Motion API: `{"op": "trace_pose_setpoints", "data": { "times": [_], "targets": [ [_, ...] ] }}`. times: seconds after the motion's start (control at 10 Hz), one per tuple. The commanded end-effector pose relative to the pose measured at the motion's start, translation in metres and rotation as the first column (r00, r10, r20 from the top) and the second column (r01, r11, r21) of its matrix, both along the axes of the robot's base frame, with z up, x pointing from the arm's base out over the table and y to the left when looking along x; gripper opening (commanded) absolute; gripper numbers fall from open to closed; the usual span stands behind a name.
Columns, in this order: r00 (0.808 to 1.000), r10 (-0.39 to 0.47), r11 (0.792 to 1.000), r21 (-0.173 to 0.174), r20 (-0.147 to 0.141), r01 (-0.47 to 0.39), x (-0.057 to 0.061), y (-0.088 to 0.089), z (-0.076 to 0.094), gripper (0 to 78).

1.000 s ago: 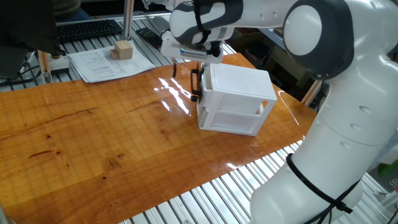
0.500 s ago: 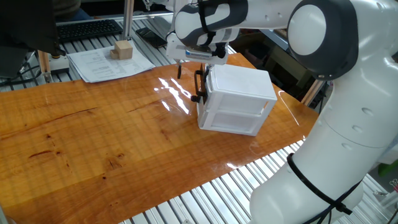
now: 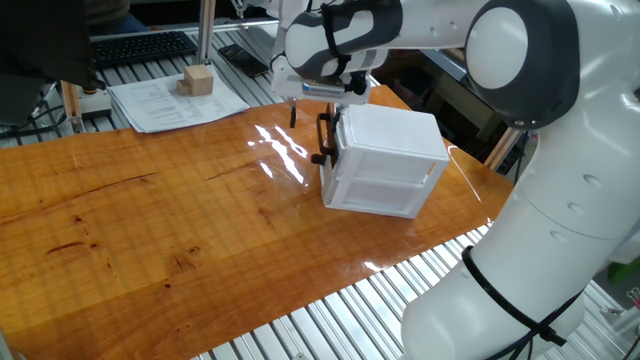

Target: Put things in the drawer

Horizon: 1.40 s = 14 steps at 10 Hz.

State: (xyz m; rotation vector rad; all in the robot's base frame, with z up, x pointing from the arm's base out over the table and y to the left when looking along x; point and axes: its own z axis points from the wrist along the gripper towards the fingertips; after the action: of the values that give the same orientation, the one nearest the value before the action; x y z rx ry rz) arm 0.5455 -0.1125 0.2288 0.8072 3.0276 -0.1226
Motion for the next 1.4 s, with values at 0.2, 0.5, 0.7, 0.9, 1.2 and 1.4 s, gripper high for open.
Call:
{"op": "trace_pose_setpoints", "data": {
  "times": [0.2,0.5,0.7,0.9,1.2,1.4],
  "targets": [
    [0.999,-0.01,0.999,-0.034,-0.04,0.009,-0.0072,-0.0075,-0.0025,77.4],
    [0.999,-0.021,1.0,-0.02,-0.047,0.02,-0.0075,-0.0077,-0.0019,77.4],
    [0.998,-0.001,0.999,-0.04,-0.067,-0.002,-0.0078,-0.0084,-0.0011,77.4],
    [0.997,0.013,0.998,-0.054,-0.08,-0.017,-0.008,-0.0086,-0.0007,77.4],
    [0.996,0.026,0.995,-0.089,-0.09,-0.034,-0.0081,-0.0086,-0.0007,77.4],
    [0.995,0.03,0.995,-0.089,-0.093,-0.039,-0.0081,-0.0086,-0.0007,77.4]
  ]
}}
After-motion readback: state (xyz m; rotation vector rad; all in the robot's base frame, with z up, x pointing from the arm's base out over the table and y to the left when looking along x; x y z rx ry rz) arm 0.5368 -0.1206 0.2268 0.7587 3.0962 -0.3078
